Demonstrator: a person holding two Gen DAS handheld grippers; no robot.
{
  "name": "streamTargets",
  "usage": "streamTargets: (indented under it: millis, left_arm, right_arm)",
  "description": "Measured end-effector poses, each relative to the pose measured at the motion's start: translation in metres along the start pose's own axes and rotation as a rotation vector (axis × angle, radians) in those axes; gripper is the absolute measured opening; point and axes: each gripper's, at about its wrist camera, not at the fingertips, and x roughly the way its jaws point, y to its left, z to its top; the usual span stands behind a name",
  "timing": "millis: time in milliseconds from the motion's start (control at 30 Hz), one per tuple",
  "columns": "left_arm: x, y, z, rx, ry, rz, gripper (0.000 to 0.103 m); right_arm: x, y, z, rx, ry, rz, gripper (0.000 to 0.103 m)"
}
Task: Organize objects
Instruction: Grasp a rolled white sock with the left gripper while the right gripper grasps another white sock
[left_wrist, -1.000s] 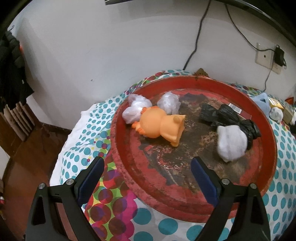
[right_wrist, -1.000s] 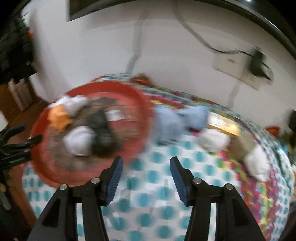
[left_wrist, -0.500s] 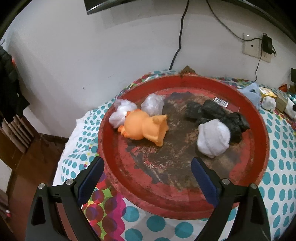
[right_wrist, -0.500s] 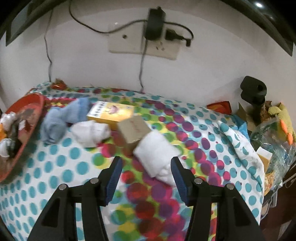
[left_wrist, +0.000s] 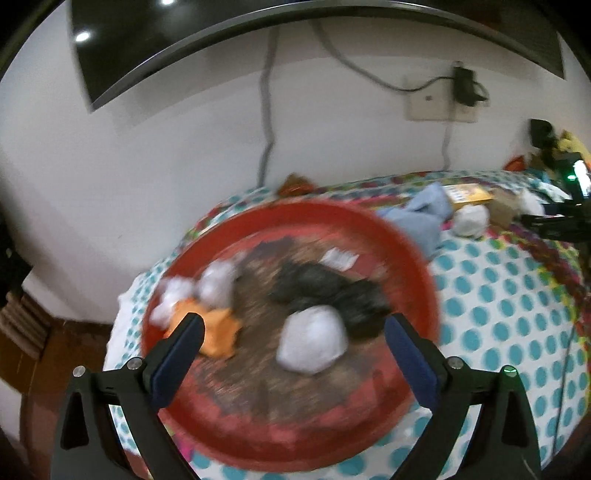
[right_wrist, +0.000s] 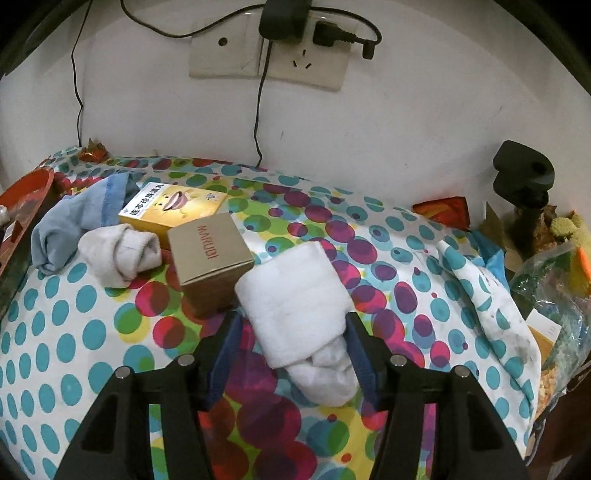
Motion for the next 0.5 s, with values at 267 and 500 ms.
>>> streamTargets:
  millis: [267,500]
  left_arm:
    - [0.016,-0.08,0.038,0.09,-0.006,-0.136,0.099]
    - [0.052,-0.139,0.052,0.135,0.03,-0.213,0.099]
  right_arm:
    - [0.005,-0.007,-0.008,0.046,-0.005,-0.014,0.04]
    - [-0.011,-0.014,-0.023,0.114,-0.013,0.024,0.034]
